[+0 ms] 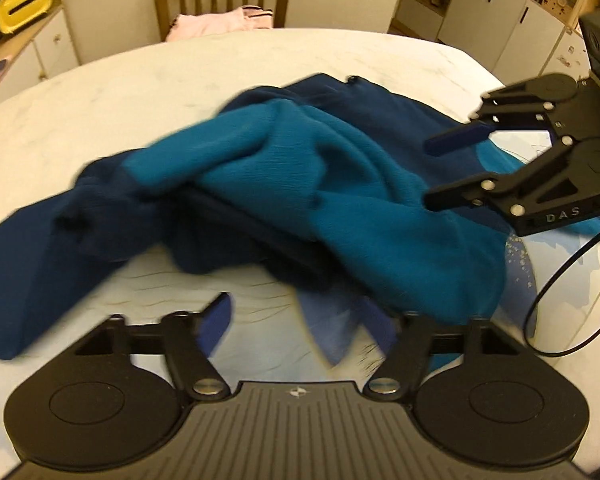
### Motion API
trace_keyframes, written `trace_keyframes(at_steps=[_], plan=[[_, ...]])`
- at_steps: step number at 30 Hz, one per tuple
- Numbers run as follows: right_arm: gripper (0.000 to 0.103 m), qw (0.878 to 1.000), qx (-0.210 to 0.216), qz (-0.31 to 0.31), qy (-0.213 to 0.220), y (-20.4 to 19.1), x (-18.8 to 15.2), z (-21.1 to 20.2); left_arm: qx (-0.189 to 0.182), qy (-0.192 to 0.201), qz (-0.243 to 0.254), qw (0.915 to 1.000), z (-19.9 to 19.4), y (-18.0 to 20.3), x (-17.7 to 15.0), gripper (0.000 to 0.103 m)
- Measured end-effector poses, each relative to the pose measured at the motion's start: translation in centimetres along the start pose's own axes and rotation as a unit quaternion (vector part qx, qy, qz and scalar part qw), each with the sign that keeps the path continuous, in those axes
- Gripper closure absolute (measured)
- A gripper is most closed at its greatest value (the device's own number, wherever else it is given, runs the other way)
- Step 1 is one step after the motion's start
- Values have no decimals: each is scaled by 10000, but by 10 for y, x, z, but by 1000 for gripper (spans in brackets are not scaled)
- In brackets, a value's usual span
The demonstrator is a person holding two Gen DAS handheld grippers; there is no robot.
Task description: Fold clothes
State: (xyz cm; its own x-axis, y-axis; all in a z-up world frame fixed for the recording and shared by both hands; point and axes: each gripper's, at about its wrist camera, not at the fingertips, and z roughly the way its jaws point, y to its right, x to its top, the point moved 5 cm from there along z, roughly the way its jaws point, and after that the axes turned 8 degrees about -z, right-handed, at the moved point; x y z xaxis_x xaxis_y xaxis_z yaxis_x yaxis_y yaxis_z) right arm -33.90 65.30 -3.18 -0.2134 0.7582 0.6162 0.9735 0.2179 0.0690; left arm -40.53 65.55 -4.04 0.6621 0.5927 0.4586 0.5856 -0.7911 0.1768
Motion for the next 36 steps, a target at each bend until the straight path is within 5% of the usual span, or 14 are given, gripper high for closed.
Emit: trace_keyframes(at_steps=[3, 10, 11, 13, 15, 23, 36], plan=[[0, 9999, -62, 53, -65, 8, -2, 4, 178, -22, -92, 9998, 17, 4, 4, 58], [0, 9995, -91, 259, -183, 20, -16, 13, 150, 104, -312, 9993, 27, 1, 12, 60], [0, 9994, -101, 269, -197, 21, -17, 14, 155, 132, -323, 9993, 27, 1, 12, 66], [0, 9993, -125, 287, -226, 23, -20, 16, 81, 147, -436, 9989, 27, -2, 12, 94], [0, 9991, -162, 301, -269, 26, -23, 18, 53, 275, -529, 9982, 20, -5, 12, 97], [0, 9975, -310, 486, -420, 43, -43, 22, 46, 227, -909, 9956, -40, -32, -20, 98], [0, 9965, -549, 444, -457, 55, -48, 17, 814, -229, -1629, 9830, -129, -76, -127, 99]])
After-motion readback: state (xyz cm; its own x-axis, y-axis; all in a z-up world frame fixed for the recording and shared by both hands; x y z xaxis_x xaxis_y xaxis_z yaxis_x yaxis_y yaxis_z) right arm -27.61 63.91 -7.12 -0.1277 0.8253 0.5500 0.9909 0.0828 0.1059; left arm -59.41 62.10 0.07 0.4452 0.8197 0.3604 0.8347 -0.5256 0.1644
